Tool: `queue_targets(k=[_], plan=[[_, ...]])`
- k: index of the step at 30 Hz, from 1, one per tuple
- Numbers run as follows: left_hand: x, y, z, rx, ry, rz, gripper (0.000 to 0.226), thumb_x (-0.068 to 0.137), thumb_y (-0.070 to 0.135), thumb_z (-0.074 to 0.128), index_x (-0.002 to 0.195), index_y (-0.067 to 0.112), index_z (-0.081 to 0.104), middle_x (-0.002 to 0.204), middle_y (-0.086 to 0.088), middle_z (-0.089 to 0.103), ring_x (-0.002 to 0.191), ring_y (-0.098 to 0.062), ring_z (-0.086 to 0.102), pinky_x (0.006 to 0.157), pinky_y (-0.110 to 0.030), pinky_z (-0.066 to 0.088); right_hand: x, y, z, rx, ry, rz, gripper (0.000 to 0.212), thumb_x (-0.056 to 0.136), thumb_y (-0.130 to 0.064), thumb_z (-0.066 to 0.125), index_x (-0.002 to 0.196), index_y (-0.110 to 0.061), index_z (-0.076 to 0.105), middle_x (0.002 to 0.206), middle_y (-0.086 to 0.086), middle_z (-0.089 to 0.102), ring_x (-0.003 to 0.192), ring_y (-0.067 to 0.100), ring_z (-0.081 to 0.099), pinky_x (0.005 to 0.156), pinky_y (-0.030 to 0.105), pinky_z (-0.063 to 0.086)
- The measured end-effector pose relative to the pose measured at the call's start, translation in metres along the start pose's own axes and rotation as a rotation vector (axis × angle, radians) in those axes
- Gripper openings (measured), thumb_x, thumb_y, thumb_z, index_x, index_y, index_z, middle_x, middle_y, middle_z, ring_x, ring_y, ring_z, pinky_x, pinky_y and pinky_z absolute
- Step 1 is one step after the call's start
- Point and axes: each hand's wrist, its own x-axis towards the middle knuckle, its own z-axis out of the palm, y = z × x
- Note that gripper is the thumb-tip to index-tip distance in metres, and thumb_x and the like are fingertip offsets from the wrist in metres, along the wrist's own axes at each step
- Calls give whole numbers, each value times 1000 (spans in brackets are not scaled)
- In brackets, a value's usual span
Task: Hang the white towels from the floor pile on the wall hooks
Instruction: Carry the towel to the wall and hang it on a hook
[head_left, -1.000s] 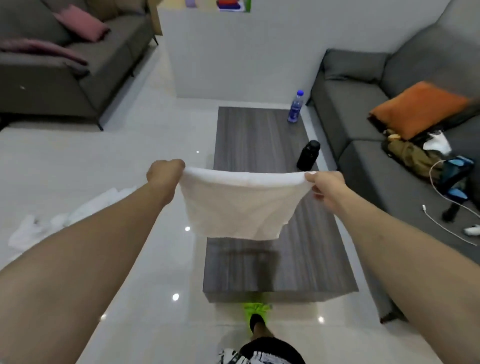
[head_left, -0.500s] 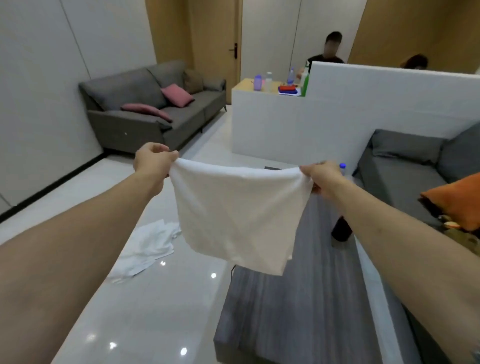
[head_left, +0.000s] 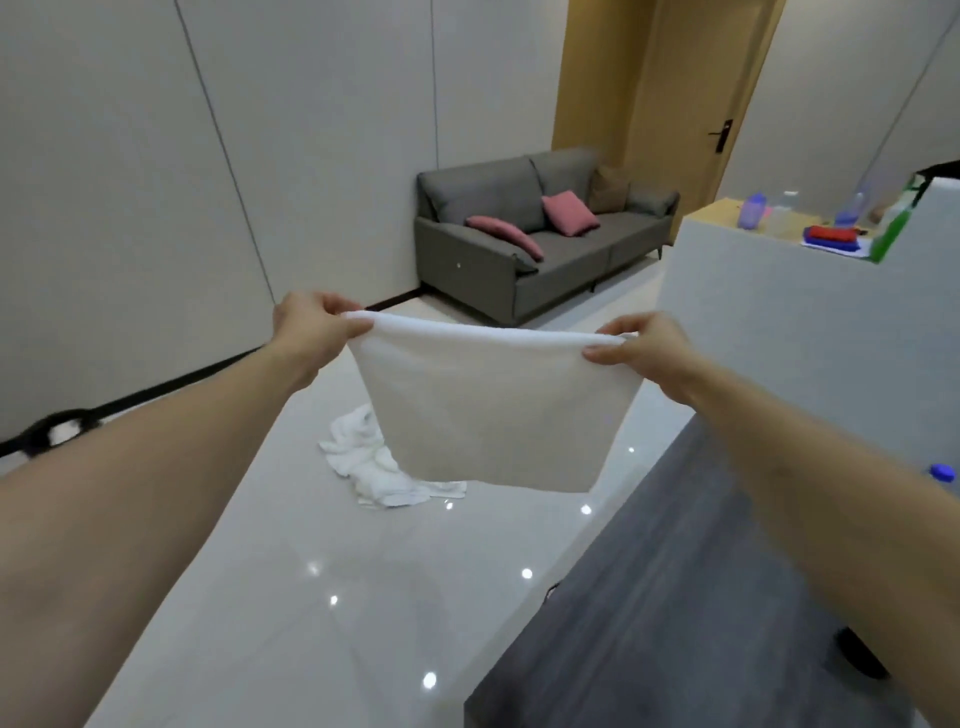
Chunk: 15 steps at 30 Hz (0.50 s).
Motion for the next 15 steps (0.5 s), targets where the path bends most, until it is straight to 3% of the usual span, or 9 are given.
queue_targets(k=[6,9,12,14,15], plan=[[5,-37,-88,139,229,-23,13,75,32,77,78,21,71,85,-2,61,90,-28,66,83,-38,58,36,-53,87,-33,-133,-157,14,70,-30,87,73,-21,76,80,0,71,74,16,67,65,27,50],[7,-49,-135,234,351,-11,14,78,35,75,75,22,69,73,6,60,81,-21,63,70,-22,49,49,-88,139,-143,-151,-228,15,73,-31,83,71,-20,73,78,-1,69,75,14,64,61,25,45],[9,-59,-183,240,426,5,13,81,32,68,72,22,65,77,3,59,66,-11,53,49,-12,39,53,-134,197,-326,-137,-414,21,77,-24,76,63,-15,63,75,1,61,74,21,60,59,26,43],[15,-67,-220,106,502,-24,15,80,28,64,68,21,60,72,2,57,60,-11,49,39,-15,37,51,-167,239,-357,-161,-498,17,82,-20,70,71,-12,60,80,5,60,77,24,56,63,27,39],[18,-72,-240,48,538,-40,15,81,27,62,68,20,58,74,1,57,63,-14,50,43,-18,37,49,-182,259,-343,-180,-530,14,84,-18,68,74,-12,59,80,6,60,77,24,55,64,27,38]])
